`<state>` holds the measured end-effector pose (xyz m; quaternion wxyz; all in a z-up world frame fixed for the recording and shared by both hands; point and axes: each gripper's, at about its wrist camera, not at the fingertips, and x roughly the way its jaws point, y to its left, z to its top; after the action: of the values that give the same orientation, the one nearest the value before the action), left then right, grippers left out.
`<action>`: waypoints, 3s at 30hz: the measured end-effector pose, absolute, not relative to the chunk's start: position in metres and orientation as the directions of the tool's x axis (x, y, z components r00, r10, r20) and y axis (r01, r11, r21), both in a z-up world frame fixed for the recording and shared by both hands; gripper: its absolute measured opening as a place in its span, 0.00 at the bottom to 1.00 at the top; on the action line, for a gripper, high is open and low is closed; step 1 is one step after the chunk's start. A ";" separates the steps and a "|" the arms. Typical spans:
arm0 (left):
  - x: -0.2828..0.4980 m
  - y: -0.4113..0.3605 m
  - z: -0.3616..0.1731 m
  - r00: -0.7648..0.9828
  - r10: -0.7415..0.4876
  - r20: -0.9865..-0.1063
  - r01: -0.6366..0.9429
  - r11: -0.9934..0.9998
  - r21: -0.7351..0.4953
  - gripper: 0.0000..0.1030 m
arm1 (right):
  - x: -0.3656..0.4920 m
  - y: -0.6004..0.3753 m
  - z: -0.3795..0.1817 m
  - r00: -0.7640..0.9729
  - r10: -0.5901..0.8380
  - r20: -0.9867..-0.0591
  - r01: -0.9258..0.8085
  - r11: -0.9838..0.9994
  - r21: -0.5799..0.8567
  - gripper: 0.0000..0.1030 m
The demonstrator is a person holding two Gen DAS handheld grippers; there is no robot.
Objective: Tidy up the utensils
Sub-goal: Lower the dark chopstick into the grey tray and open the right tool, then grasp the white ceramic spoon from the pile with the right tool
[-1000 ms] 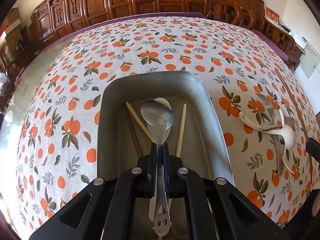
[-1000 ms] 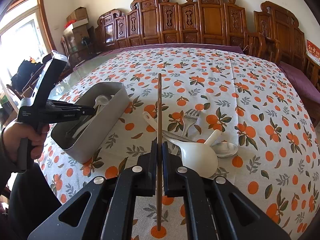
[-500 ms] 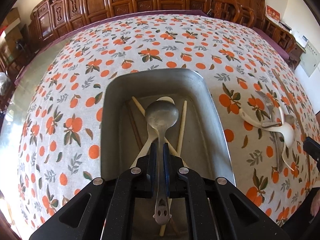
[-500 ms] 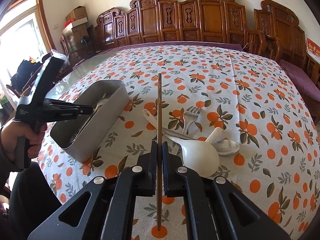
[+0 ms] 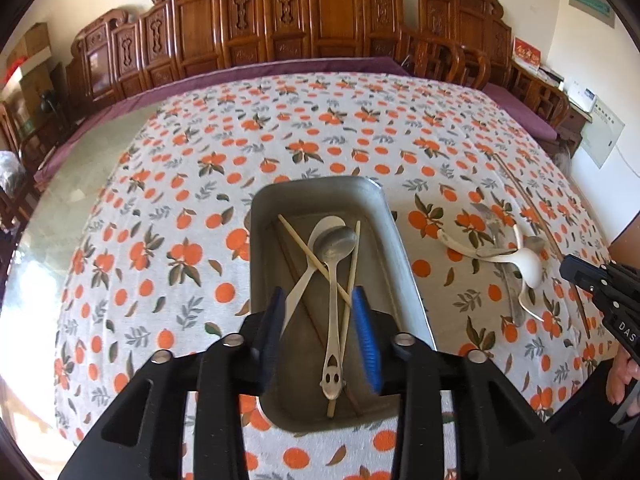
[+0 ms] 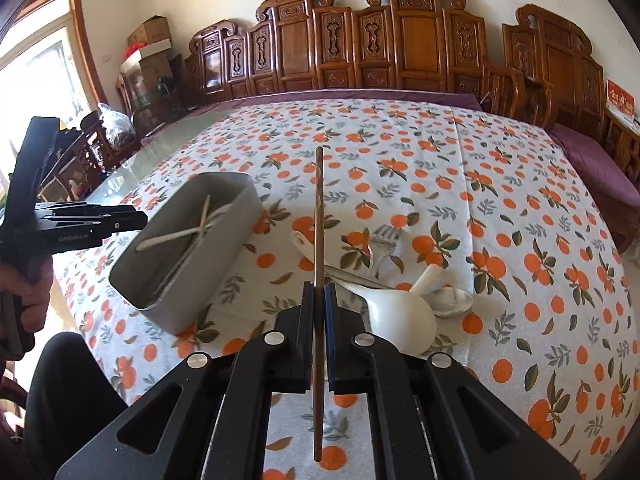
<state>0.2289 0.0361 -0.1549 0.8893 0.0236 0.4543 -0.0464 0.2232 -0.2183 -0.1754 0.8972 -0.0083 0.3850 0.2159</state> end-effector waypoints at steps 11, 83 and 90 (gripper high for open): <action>0.203 0.066 -0.121 0.651 -0.065 -0.756 0.092 0.996 -0.007 0.88 | 0.210 -0.171 -0.151 0.592 0.427 -0.683 -0.445 0.880 0.164 0.06; 0.179 0.035 -0.136 0.644 -0.163 -0.748 0.165 0.984 -0.072 0.88 | 0.295 -0.228 -0.208 0.476 0.282 -0.833 -0.457 0.889 0.040 0.20; 0.176 0.012 -0.144 0.624 -0.189 -0.758 0.202 0.976 -0.078 0.88 | 0.298 -0.220 -0.227 0.446 0.262 -0.856 -0.495 0.869 0.008 0.21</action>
<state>0.1762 0.0117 -0.1438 0.9011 0.0073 0.4198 -0.1084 0.2981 -0.2200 -0.2265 0.8413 -0.1224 0.4761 0.2249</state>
